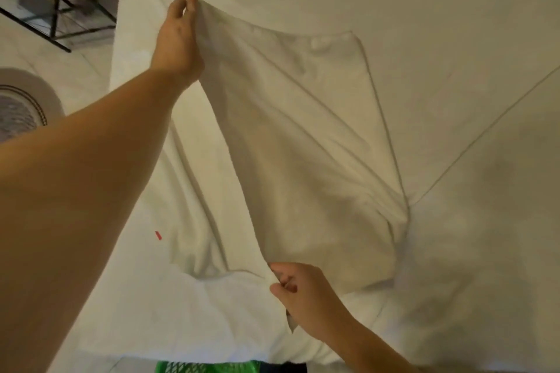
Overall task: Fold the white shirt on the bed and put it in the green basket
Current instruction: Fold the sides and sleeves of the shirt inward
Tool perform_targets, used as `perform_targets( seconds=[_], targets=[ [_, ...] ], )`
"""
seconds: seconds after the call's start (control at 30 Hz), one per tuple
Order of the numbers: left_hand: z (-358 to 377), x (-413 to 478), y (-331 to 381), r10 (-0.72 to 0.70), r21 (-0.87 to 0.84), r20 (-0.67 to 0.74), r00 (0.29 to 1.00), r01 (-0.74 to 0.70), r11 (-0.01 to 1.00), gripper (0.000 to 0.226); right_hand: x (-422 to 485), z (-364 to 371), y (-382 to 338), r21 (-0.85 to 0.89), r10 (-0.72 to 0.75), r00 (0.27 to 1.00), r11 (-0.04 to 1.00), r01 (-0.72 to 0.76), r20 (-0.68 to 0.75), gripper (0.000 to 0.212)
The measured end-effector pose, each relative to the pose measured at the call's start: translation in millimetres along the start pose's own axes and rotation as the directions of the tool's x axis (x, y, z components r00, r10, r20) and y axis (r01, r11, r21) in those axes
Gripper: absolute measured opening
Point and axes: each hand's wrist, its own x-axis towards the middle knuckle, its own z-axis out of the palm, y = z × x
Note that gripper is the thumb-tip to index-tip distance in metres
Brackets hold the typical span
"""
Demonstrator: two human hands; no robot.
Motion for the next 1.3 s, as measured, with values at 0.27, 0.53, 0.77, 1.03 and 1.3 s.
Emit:
perform_targets(
  seconds=[0.27,0.53,0.77,1.03,1.3],
  targets=[
    [2,8,-98,-0.01,-0.032,0.009,1.0,0.011,0.999,0.086,53,95,-58,-0.025,-0.024,1.0,0.999,0.024,0.014,0.024],
    [9,29,-188,0.021,-0.114,0.053,0.998,-0.015,0.993,0.092,116,179,-99,-0.052,-0.023,0.998,0.998,0.02,-0.061,0.036],
    [31,40,-261,0.01,-0.132,0.06,0.998,-0.002,0.991,0.103,168,233,-123,-0.085,-0.026,0.999,0.996,0.022,-0.042,0.051],
    [48,40,-316,-0.029,-0.098,0.056,0.998,0.034,0.995,0.1,197,282,-141,-0.101,0.007,0.998,0.995,0.0,0.066,0.055],
    [61,49,-336,-0.05,-0.163,0.037,0.998,0.055,0.985,0.095,215,308,-152,-0.041,0.012,0.995,0.999,-0.008,0.102,0.058]
  ],
)
